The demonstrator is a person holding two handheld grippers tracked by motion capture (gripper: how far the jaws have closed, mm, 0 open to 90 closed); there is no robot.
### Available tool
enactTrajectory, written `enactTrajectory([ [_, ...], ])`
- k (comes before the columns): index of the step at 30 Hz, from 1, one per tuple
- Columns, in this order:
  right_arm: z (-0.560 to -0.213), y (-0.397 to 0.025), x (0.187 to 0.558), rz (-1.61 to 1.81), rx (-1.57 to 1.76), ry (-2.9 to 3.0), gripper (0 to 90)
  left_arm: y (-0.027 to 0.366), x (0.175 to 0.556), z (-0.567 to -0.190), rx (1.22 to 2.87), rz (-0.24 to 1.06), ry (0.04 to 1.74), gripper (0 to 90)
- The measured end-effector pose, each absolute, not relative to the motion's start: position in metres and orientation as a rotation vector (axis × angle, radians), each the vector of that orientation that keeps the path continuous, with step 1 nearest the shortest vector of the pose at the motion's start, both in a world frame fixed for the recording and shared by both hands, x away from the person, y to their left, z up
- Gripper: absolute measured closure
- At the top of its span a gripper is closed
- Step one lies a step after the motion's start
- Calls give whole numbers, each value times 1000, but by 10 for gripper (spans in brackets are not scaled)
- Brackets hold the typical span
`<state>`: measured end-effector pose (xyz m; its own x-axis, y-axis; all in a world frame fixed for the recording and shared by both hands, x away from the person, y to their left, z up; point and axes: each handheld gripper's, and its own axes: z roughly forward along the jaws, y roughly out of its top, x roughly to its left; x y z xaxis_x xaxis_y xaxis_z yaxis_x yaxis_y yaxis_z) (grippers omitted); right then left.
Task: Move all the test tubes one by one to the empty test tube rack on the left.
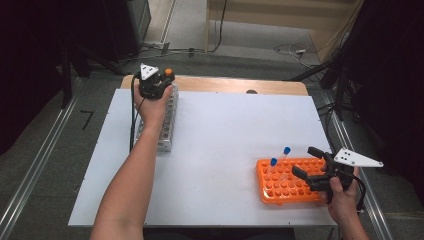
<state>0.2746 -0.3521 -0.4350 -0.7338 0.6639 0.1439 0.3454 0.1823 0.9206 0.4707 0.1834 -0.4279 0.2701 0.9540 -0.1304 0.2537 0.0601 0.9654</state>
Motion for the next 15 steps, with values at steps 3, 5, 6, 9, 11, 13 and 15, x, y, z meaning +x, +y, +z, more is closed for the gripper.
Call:
enactTrajectory([
  [3,-435,-352,275,1569,963,2172,0,184,471,-428,1438,780,1227,713],
  [5,-435,-352,274,1569,964,2171,0,183,471,-429,1445,771,1229,712],
  [6,-435,-352,274,1569,965,2171,0,183,471,-429,1455,769,1231,712],
  [9,-435,-352,275,1573,966,2173,0,183,470,-429,1462,761,1240,701],
  [11,-435,-352,275,1573,964,2175,0,183,470,-428,1467,750,1256,680],
  [13,-436,-352,275,1571,963,2177,0,183,470,-429,1476,744,1265,650],
  [15,-436,-351,275,1571,963,2178,0,183,469,-428,1480,744,1265,642],
])
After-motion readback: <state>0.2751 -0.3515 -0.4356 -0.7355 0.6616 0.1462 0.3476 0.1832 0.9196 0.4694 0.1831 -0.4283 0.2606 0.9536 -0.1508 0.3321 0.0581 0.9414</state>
